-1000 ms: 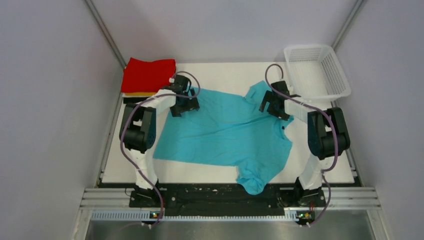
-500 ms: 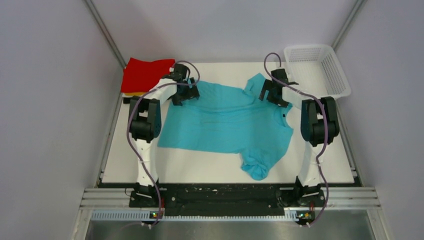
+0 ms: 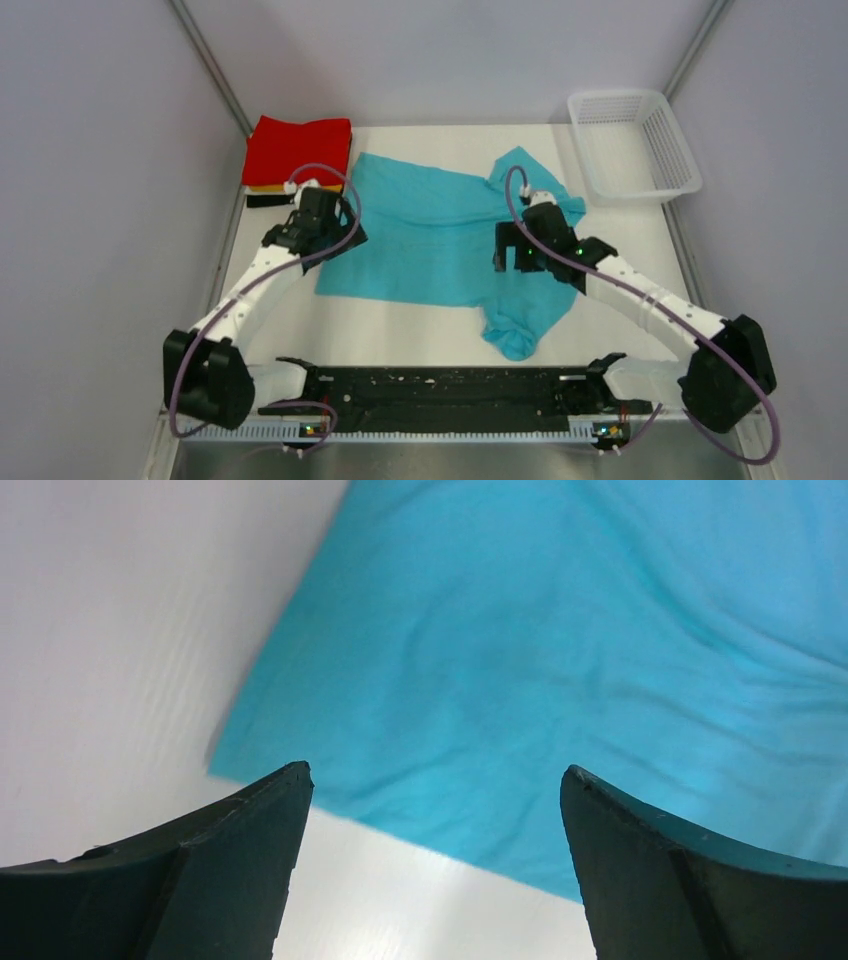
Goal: Fold and stack the t-shirts
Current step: Flatten out the tshirt
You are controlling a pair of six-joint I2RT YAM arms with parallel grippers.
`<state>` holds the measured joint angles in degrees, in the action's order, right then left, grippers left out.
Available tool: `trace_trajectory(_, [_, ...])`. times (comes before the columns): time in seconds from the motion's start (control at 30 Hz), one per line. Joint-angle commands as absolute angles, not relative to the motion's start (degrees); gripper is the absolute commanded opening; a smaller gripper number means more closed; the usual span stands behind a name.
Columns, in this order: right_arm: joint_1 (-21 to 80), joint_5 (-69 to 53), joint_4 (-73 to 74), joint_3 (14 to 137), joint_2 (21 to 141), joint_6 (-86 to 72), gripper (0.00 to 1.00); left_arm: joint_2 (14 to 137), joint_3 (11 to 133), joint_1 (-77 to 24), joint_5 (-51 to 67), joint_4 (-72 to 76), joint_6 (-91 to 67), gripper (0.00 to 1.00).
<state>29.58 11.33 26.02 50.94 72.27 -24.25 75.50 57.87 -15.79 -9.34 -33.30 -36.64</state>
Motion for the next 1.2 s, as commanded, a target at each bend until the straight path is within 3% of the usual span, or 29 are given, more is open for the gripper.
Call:
trace_trajectory(0.0, [38.2, 0.8, 29.9, 42.0, 66.1, -26.9, 0.95, 67.5, 45.6, -14.9, -15.9, -34.2, -43.1, 0.99])
trace_trajectory(0.23, [42.1, -4.3, 30.5, 31.6, 61.9, -31.5, 0.95, 64.7, 38.5, -14.8, -2.3, -24.7, -42.0, 0.99])
trace_trajectory(0.7, [45.0, -16.1, 27.6, 30.3, 58.0, -28.8, 0.94, 75.9, 39.1, -14.9, -3.2, -21.1, -41.2, 0.99])
trace_trajectory(0.83, [46.9, -15.4, 27.9, 29.6, 60.6, -28.8, 0.94, 76.3, 39.2, -14.9, -4.1, -21.6, -41.2, 0.99])
trace_trajectory(1.07, [62.8, -5.7, 34.4, 33.6, 62.9, -30.3, 0.92, 75.9, 39.9, -14.9, -7.5, -23.9, -41.1, 0.99])
trace_trajectory(1.17, [64.6, -3.1, 36.3, 35.5, 62.1, -31.1, 0.92, 75.8, 40.0, -14.8, -7.8, -24.0, -41.1, 0.99])
